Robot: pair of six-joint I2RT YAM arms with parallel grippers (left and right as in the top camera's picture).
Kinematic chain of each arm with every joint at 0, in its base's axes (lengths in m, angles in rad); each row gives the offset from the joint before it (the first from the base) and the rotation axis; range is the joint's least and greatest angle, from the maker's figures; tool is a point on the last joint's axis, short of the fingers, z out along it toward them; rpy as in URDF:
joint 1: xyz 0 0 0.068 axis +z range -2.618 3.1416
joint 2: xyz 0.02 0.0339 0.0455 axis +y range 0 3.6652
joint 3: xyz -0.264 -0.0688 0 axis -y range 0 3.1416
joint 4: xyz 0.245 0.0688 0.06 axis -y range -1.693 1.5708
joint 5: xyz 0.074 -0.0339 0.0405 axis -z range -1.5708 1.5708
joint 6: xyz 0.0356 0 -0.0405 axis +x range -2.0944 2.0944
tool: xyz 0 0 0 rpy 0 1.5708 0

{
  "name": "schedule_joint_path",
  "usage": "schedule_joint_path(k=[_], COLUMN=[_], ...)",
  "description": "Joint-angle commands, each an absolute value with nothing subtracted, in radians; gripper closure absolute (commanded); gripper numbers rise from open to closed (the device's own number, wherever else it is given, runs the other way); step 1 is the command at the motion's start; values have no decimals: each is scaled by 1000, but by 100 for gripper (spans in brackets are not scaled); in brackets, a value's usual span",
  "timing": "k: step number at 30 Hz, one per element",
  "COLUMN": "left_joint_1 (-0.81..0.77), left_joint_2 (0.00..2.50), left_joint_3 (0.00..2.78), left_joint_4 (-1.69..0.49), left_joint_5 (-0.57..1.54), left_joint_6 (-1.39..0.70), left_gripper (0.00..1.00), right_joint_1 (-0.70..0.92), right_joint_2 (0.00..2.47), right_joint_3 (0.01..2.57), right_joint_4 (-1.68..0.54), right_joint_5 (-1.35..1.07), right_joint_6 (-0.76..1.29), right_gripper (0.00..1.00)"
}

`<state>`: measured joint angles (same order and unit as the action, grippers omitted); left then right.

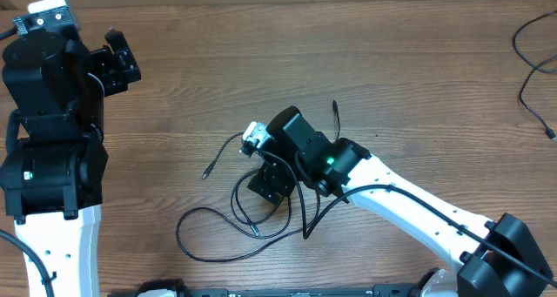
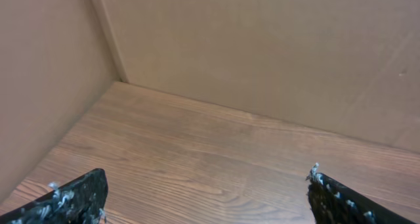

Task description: Untangle cables

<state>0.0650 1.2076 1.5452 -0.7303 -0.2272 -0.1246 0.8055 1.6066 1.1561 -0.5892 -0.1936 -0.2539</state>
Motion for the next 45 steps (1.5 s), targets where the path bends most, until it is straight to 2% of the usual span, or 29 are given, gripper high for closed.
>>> schedule_joint_path(k=[1,6,11,15,23,24,25,26,32,36,45], left_joint_1=[58,58,58,58,58,58,58,58,58,58,58], left_joint_2=[1200,1200,1200,1200,1200,1200,1200,1200,1200,1201,1204], left_joint_3=[1542,1542,1542,1542,1542,1542,1542,1542,1542,1542,1542], left_joint_4=[-738,-741,-746,-758,-759,-759,-759,-759,-759,-759,-759], left_joint_5=[-167,-146,-137,-137,-137,-137,-137,-137,-137,-137,-137], left_joint_6=[-135,-135,-135,-135,-135,-135,-135,-135,-135,-135,-135], left_gripper=[3,4,3,4,3,3,3,3,2,2,0], right_joint_1=[776,772,772,772,772,772,772,772,771,771,762], right_joint_2=[1613,1676,1729,1756,1808,1809,1809,1809,1808,1790,1634], right_joint_3=[1104,1031,1018,1018,977,967,959,950,947,1017,1496], right_joint_4=[-550,-530,-524,-517,-463,-451,-440,-429,-413,-436,-691], right_joint_5=[-173,-173,-174,-177,-178,-180,-181,-181,-181,-189,-93], right_joint_6=[-293,-231,-231,-231,-231,-231,-231,-230,-194,-96,4], right_gripper=[12,23,23,32,39,46,69,96,96,96,96])
